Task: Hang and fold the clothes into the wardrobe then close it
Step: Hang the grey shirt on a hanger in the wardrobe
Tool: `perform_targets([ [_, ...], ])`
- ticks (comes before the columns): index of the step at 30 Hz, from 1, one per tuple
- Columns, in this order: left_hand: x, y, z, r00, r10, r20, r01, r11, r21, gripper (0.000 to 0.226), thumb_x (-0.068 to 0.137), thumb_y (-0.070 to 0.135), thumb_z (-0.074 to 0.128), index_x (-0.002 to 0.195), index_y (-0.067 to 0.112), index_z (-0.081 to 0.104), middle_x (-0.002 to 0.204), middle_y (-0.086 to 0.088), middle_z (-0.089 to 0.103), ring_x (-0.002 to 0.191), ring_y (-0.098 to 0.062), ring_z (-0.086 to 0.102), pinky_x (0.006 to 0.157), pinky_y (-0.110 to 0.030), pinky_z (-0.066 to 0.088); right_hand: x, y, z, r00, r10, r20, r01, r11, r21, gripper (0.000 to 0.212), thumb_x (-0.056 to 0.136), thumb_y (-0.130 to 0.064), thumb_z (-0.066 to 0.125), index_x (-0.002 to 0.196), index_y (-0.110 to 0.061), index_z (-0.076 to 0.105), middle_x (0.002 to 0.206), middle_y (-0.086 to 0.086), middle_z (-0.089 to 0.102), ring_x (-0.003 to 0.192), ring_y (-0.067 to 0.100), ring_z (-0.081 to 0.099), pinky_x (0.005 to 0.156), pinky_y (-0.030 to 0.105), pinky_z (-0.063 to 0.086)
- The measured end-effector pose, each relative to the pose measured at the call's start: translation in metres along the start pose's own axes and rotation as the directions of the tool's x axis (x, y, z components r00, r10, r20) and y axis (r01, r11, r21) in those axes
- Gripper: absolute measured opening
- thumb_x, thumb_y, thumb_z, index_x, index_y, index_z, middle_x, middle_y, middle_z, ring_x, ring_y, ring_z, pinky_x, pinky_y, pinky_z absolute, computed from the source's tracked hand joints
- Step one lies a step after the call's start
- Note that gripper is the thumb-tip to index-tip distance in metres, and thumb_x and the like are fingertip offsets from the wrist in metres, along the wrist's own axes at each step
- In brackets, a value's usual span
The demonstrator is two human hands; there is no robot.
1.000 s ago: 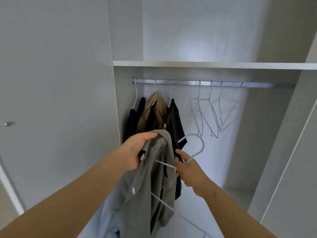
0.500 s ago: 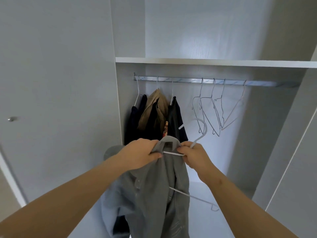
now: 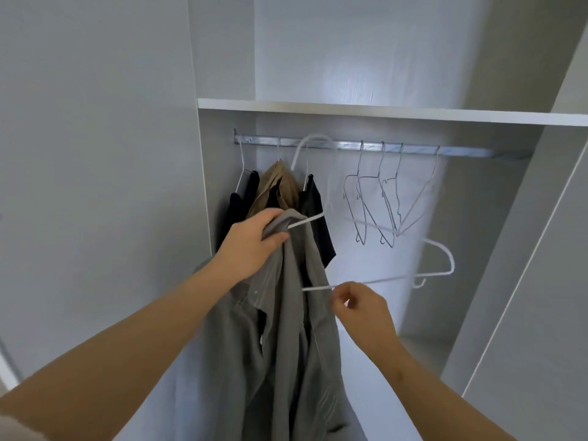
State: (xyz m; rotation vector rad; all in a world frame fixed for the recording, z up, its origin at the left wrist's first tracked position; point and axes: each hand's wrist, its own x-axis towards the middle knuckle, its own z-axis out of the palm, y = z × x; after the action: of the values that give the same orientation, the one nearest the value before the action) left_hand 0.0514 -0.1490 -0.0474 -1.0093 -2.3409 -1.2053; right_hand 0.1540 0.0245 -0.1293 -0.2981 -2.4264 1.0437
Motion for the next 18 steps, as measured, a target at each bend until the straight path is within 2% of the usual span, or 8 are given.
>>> perform_targets([
  [1, 0.002, 0.002, -0.003, 1.000, 0.006, -0.003, -0.006, 1.000, -0.025, 0.029, 0.088, 0.019, 0.061, 0.117, 0.023, 0.059, 0.089, 0.018, 0.057, 0.076, 0.016, 0.052, 0.066, 0.005, 0.034, 0.000, 0.004, 0.002, 0.995, 0.061, 0.080, -0.058, 0.998, -0.035, 0.003, 0.087, -0.025, 0.059, 0.089, -0.025, 0.059, 0.087, -0.003, 0.062, 0.073, 0.010, 0.055, 0.061, 0.012, 0.039],
  [4, 0.008, 0.011, -0.013, 0.999, 0.050, 0.003, -0.050, 0.995, -0.087, 0.025, 0.088, 0.021, 0.061, 0.109, 0.035, 0.060, 0.087, 0.025, 0.058, 0.080, 0.021, 0.051, 0.066, 0.005, 0.034, -0.001, 0.013, 0.011, 0.969, 0.084, 0.234, -0.098, 0.994, 0.050, 0.021, 0.085, -0.029, 0.063, 0.100, -0.033, 0.049, 0.087, -0.018, 0.053, 0.073, 0.000, 0.052, 0.056, 0.005, 0.037],
  [7, 0.011, 0.017, -0.024, 0.998, 0.060, 0.014, -0.057, 0.983, -0.175, 0.028, 0.088, 0.023, 0.061, 0.096, 0.050, 0.057, 0.088, 0.021, 0.065, 0.082, 0.012, 0.057, 0.067, 0.001, 0.039, 0.004, 0.017, 0.017, 0.950, 0.117, 0.289, -0.098, 0.992, -0.081, 0.022, 0.089, -0.029, 0.058, 0.111, -0.027, 0.056, 0.100, -0.013, 0.058, 0.085, 0.005, 0.052, 0.069, 0.012, 0.037],
  [9, 0.012, 0.018, -0.032, 0.999, 0.048, 0.012, -0.044, 0.979, -0.200, 0.029, 0.088, 0.024, 0.061, 0.094, 0.053, 0.058, 0.088, 0.020, 0.066, 0.083, 0.006, 0.059, 0.070, -0.003, 0.042, 0.008, 0.020, 0.020, 0.966, 0.124, 0.228, -0.098, 0.987, -0.126, 0.013, 0.093, -0.023, 0.052, 0.102, -0.019, 0.062, 0.108, -0.003, 0.061, 0.088, 0.010, 0.052, 0.067, 0.008, 0.036],
  [12, 0.014, 0.014, -0.041, 0.999, 0.049, -0.011, -0.050, 0.971, -0.232, 0.032, 0.088, 0.019, 0.061, 0.093, 0.050, 0.059, 0.085, 0.021, 0.066, 0.081, 0.007, 0.058, 0.073, -0.006, 0.043, 0.009, 0.019, 0.026, 0.975, 0.106, 0.195, -0.112, 0.993, 0.021, 0.003, 0.094, -0.017, 0.050, 0.091, -0.017, 0.052, 0.105, 0.000, 0.060, 0.089, 0.015, 0.054, 0.065, 0.008, 0.038],
  [15, 0.013, 0.012, -0.043, 0.998, 0.059, 0.005, -0.056, 0.958, -0.280, 0.031, 0.088, 0.013, 0.061, 0.097, 0.043, 0.061, 0.084, 0.021, 0.065, 0.079, 0.010, 0.057, 0.072, -0.001, 0.040, 0.002, 0.011, 0.030, 0.934, 0.077, 0.349, -0.176, 0.949, 0.262, 0.025, 0.087, -0.021, 0.063, 0.105, -0.022, 0.046, 0.094, -0.011, 0.058, 0.082, 0.003, 0.055, 0.063, 0.006, 0.043],
  [16, 0.013, 0.012, -0.043, 0.998, 0.061, 0.013, -0.055, 0.956, -0.289, 0.031, 0.088, 0.012, 0.060, 0.098, 0.042, 0.061, 0.083, 0.022, 0.065, 0.079, 0.010, 0.058, 0.072, -0.002, 0.040, 0.001, 0.010, 0.031, 0.916, 0.040, 0.400, -0.158, 0.951, 0.267, 0.029, 0.085, -0.018, 0.065, 0.106, -0.025, 0.047, 0.090, -0.011, 0.060, 0.079, 0.002, 0.056, 0.063, 0.005, 0.044],
  [18, 0.012, 0.012, -0.043, 0.998, 0.066, 0.024, -0.055, 0.949, -0.310, 0.031, 0.088, 0.011, 0.060, 0.098, 0.041, 0.061, 0.080, 0.024, 0.066, 0.078, 0.010, 0.058, 0.071, -0.002, 0.041, -0.002, 0.008, 0.034, 0.899, 0.003, 0.438, -0.078, 0.985, 0.153, 0.017, 0.084, -0.014, 0.063, 0.092, -0.025, 0.053, 0.084, -0.004, 0.061, 0.076, 0.008, 0.057, 0.066, 0.010, 0.045],
])
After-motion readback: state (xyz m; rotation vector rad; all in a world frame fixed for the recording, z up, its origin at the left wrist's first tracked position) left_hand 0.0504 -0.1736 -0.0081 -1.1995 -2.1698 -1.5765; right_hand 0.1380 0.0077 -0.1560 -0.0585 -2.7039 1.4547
